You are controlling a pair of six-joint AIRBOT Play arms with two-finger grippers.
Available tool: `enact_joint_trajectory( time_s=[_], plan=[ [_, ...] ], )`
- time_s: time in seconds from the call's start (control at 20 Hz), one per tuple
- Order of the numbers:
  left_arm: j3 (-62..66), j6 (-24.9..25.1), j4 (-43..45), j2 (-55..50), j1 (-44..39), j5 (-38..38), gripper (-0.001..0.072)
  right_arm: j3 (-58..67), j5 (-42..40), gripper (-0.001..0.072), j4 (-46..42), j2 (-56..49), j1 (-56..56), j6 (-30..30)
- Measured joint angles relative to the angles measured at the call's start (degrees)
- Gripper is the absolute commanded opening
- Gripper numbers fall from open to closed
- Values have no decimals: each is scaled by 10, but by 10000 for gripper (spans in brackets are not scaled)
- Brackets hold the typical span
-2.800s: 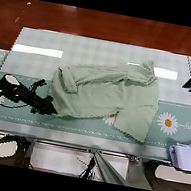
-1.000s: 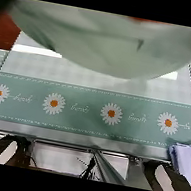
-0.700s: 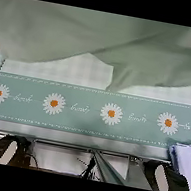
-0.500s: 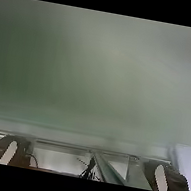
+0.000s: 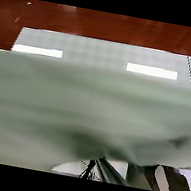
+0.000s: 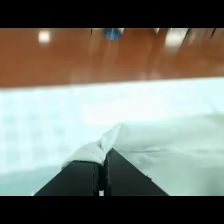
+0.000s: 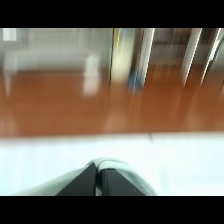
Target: Fold the shirts.
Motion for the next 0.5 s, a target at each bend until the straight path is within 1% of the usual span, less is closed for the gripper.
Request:
enact_joint_trajectory(
  time_s=[0.1, 0.2, 0.35, 0.5],
  plan=[
    [-59, 1, 3, -16, 0, -24, 28, -18, 54, 26, 2, -52, 21, -4],
    [-144, 15, 7, -31, 0, -19, 28, -53, 80, 26, 4, -111, 48, -10],
    [-277, 40, 8, -60, -1, 46, 29, -99, 72, 27, -7, -209, 90, -18],
    [-361, 70, 10, -122, -1, 141, 29, -118, 6, 27, -15, -315, 122, -24]
  ],
)
